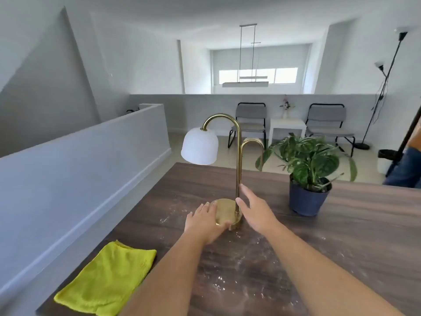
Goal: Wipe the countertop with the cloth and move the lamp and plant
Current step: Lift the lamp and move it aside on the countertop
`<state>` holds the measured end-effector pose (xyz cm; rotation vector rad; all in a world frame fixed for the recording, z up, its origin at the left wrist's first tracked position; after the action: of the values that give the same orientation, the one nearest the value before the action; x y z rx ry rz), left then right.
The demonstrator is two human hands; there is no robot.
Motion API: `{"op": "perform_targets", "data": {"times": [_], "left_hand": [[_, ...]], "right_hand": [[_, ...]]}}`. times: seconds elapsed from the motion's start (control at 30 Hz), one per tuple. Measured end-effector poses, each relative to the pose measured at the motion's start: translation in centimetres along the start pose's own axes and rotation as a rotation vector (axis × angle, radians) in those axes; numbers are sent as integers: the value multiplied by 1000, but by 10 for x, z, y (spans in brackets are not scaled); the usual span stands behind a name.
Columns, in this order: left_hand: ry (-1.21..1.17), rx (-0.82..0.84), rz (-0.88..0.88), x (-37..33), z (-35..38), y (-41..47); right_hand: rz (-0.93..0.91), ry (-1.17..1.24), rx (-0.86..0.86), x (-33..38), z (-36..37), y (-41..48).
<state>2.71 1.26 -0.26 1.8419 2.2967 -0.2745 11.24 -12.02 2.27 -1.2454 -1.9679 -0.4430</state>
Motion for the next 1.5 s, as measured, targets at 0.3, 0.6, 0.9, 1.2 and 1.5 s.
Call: {"op": "perform_targets", "data": {"times": [0.3, 0.6, 0.9, 1.2, 1.5], "left_hand": [[-129, 86, 132, 25, 13, 51], [-115, 48, 86, 23, 15, 66], [-105, 6, 85, 50, -10, 89], [-6, -41, 108, 143, -58, 167], [-1, -58, 81, 215, -57, 229]], "right_hand": [[110, 250, -258, 11, 32, 28], [98, 283, -291, 12, 33, 37], [39, 334, -275, 47, 35, 64], [-19, 395, -275, 117, 75, 174], [-15, 488, -254, 139, 120, 258]]}}
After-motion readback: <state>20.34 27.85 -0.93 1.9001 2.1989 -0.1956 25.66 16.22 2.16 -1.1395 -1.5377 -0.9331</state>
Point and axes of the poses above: each hand's wrist, its own y-axis towards the middle knuckle, its own z-axis out of the palm, x = y × z, the point moved 3 cm from there along y, towards the middle knuckle, and after that the axes turned 13 degrees about z, right-handed, at the moved point
